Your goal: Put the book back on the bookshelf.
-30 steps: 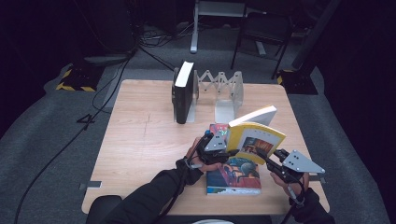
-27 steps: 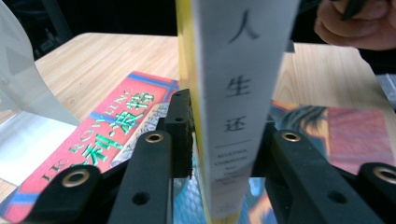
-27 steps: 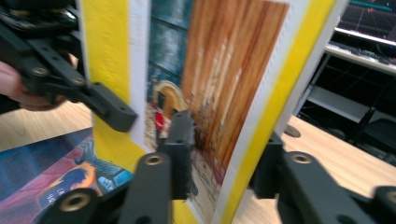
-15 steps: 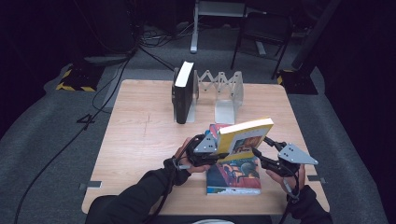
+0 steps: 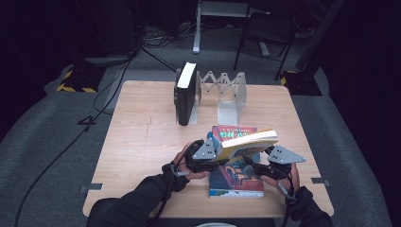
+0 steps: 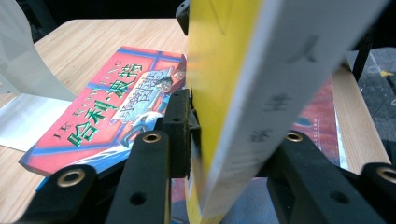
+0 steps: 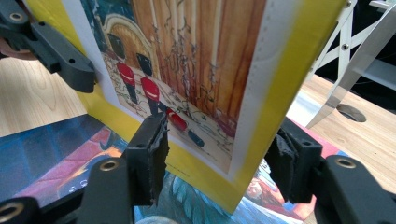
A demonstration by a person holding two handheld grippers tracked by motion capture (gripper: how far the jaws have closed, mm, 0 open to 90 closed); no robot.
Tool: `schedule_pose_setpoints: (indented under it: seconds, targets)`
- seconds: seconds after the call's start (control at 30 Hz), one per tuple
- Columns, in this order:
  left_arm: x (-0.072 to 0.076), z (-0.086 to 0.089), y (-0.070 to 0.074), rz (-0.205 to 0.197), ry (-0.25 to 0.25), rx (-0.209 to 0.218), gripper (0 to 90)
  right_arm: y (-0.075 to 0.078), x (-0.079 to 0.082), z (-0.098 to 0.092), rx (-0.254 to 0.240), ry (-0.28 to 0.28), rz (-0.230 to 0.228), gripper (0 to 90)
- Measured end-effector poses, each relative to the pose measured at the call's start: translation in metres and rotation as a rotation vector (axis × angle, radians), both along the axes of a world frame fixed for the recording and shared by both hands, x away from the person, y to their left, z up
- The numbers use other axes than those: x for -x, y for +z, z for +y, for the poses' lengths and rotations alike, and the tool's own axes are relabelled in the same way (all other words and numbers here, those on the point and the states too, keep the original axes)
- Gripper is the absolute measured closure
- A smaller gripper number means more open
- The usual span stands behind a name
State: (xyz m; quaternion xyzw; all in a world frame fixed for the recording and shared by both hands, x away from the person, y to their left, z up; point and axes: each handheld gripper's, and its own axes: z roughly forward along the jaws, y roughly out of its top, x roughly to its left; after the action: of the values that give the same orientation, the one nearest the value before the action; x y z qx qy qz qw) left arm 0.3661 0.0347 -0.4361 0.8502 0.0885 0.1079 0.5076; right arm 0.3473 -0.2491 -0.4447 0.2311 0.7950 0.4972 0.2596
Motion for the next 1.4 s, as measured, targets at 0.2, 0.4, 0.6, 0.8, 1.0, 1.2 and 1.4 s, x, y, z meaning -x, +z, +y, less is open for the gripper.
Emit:
schedule_pose_setpoints:
  seconds: [0.2,0.4,0.6,0.8,1.0,1.2,1.4]
  targets:
    - [0.001,-0.007,0.004,-0.012,0.013,0.05,62.2,0.001,-0.001,0.003,0.007,0.007,0.011,46.3]
    - [0.004,-0.009,0.017,-0.053,0.038,0.13,63.3,0.002,-0.002,0.003,0.014,0.0,0.027,48.8]
    - [0.003,-0.007,0.022,-0.067,0.052,0.152,70.0,0.002,-0.004,0.005,-0.001,-0.012,0.029,50.1]
    - [-0.001,-0.006,0.024,-0.05,0.057,0.151,73.8,0.003,-0.004,0.003,-0.008,-0.03,0.027,49.3]
    - [-0.011,-0.001,0.024,-0.013,0.095,0.176,74.4,0.004,-0.002,-0.006,-0.005,-0.049,0.032,47.2]
    - [-0.02,0.009,0.033,-0.05,0.158,0.166,74.7,0.003,-0.003,-0.025,-0.008,-0.097,0.056,44.2]
    - [-0.032,0.021,0.035,-0.083,0.257,0.161,74.8,0.0,-0.006,-0.041,-0.012,-0.189,0.057,43.1]
